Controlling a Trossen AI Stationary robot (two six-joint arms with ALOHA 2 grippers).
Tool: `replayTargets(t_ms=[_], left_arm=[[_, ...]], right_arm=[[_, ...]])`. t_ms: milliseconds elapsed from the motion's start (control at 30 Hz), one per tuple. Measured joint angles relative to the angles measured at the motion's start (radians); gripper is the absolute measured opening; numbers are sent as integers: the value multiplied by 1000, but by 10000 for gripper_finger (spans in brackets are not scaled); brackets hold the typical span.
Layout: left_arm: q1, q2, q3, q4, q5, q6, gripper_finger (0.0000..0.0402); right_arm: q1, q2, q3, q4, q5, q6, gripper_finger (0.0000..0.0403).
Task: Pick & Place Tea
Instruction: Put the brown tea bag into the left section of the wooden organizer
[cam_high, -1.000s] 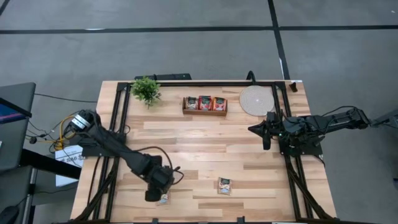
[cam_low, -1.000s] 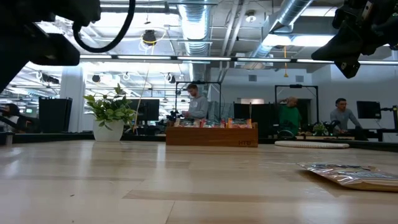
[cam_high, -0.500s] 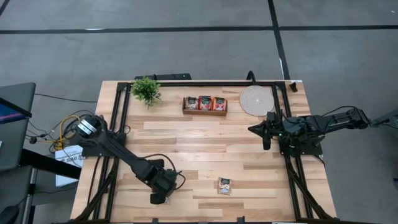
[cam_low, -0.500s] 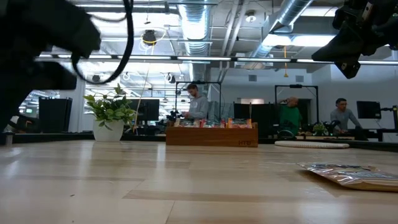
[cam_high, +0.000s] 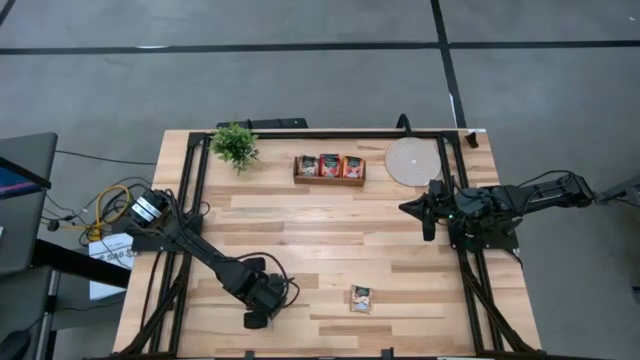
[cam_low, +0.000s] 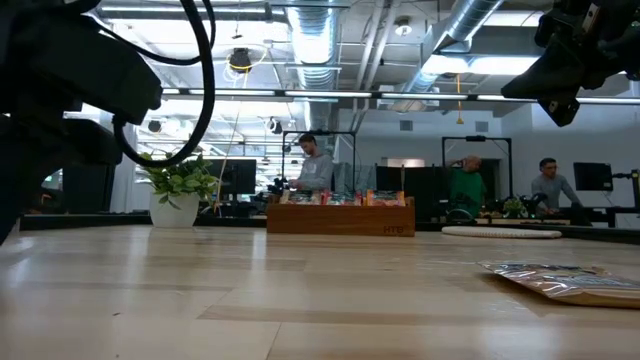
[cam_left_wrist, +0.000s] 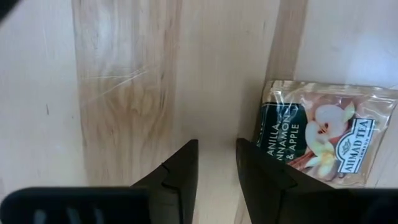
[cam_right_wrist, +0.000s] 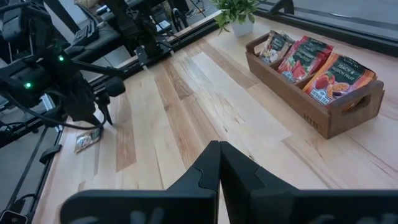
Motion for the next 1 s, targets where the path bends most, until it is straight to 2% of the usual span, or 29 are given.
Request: replayTargets(t_ms=[200, 400, 667, 833, 1000], left_arm=[[0, -36, 0, -45, -34, -21, 101], [-12, -69, 19, -35, -3, -31, 101], [-46, -29, 25, -11, 1, -24, 101], [-47, -22, 25, -18, -48, -26, 101], [-46, 18, 25, -1, -29, -25, 101]], right_arm=[[0, 0, 0, 0, 0, 0, 0], [0, 0, 0, 0, 0, 0, 0], [0, 0, 0, 0, 0, 0, 0], [0, 0, 0, 1, 0, 0, 0], [0, 0, 0, 1, 0, 0, 0]])
